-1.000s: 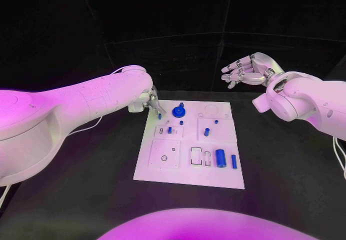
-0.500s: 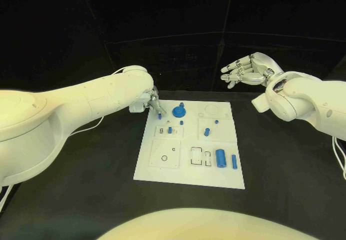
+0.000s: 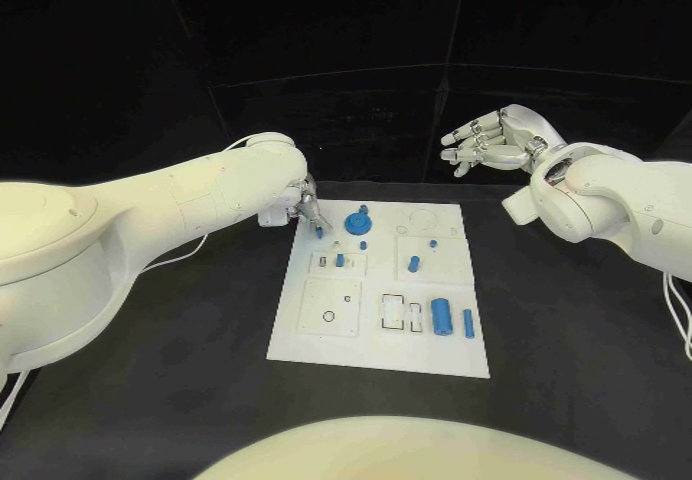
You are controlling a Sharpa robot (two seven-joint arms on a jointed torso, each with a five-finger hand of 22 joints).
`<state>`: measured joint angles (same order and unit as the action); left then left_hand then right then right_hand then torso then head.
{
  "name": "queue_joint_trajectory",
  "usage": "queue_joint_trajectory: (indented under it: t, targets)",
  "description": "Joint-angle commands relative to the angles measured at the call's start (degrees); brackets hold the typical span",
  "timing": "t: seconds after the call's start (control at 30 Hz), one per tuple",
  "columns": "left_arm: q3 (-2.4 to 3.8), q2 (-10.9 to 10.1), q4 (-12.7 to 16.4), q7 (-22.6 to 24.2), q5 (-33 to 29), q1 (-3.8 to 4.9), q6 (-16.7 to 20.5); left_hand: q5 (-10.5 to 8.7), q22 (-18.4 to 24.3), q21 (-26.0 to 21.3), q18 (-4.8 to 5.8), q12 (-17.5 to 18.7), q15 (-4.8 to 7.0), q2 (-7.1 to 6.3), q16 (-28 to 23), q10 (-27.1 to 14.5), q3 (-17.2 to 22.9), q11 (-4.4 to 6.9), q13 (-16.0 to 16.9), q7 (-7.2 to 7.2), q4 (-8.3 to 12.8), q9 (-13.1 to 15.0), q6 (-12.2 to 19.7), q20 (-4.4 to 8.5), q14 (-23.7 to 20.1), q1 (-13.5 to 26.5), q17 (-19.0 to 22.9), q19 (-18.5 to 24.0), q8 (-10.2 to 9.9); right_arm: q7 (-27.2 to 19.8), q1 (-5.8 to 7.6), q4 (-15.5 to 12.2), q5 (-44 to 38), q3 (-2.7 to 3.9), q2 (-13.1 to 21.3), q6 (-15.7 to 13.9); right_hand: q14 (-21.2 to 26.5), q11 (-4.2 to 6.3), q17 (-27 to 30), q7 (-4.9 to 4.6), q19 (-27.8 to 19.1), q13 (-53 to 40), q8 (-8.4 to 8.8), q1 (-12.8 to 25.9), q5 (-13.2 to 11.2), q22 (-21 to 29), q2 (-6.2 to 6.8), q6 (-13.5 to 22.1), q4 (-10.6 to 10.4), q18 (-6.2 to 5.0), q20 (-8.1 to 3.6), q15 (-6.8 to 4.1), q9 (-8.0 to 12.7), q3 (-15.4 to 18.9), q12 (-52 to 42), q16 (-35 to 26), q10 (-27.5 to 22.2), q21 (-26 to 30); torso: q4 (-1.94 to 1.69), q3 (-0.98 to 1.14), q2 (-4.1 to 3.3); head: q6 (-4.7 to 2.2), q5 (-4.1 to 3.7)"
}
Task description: Assemble the parts on the task board
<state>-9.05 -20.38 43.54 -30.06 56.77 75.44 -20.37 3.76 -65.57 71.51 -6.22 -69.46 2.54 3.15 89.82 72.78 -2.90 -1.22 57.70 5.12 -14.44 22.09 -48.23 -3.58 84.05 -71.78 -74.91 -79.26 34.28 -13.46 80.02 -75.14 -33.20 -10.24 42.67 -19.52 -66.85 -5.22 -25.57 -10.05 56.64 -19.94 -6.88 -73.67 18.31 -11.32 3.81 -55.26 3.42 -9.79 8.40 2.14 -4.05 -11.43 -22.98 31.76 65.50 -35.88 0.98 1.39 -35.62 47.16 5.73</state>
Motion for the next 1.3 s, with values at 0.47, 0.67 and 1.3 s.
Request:
queue_joint_trajectory:
  t: [0.47, 0.67, 1.3]
  targets:
    - [0.02, 0.12, -0.1, 0.48, 0.37, 0.04, 0.95, 0.27, -0.14, 0.28, 0.65, -0.14, 0.54, 2.16, 0.18, -0.06, 3.48, 0.71, -0.29, -0.26, 3.02, -0.45, -0.28, 0.39, 5.95, -4.49, -15.09, -0.29, 0.15, -0.33, 0.14, -0.09, -0.04, 0.04, -0.05, -0.36, 0.23, -0.01, 0.05, 0.06, 0.25, 0.06, -0.3, -0.49, 0.26, 0.06, 0.16, 0.32, -0.01, -0.68, 0.03, -0.16, -0.1, -0.28, 0.22, -0.3, -0.24, 0.2, 0.01, -0.01, 0.01, 0.07, -0.08]
    - [0.02, 0.16, -0.26, 1.11, 0.25, 0.03, 1.04, 0.34, -0.17, 0.24, 0.64, 0.04, 0.71, 3.24, 0.18, -0.15, 6.68, 0.91, -0.43, -0.47, 5.12, -0.75, -0.1, 0.54, 5.95, -6.93, -15.09, -0.26, -0.07, -0.29, 0.14, -0.08, -0.04, 0.04, -0.07, -0.34, 0.23, -0.01, 0.05, 0.06, 0.25, 0.06, -0.3, -0.49, 0.26, 0.06, 0.16, 0.32, -0.01, -0.68, 0.03, -0.16, -0.1, -0.28, 0.22, -0.3, -0.24, 0.2, -0.02, 0.02, 0.01, 0.07, -0.08]
    - [0.0, -3.49, 3.87, 4.44, -7.33, 0.2, 7.81, 1.7, -0.22, -0.15, 0.58, 2.72, 0.67, -3.88, 0.18, 0.24, 35.17, 1.09, -3.63, -0.4, 14.35, 0.84, 0.08, 0.57, 5.95, -1.55, -15.09, -0.16, 3.23, 0.0, 0.14, -0.08, -0.04, 0.04, 0.21, -0.26, 0.08, -0.01, 0.24, 0.04, 0.43, 0.29, -0.42, -0.46, 0.56, 0.12, -0.03, 0.28, -0.21, -0.68, 0.01, -0.17, -0.11, -0.41, 0.19, -0.34, -0.09, 0.34, -0.17, -0.02, 0.01, -0.08, 0.11]
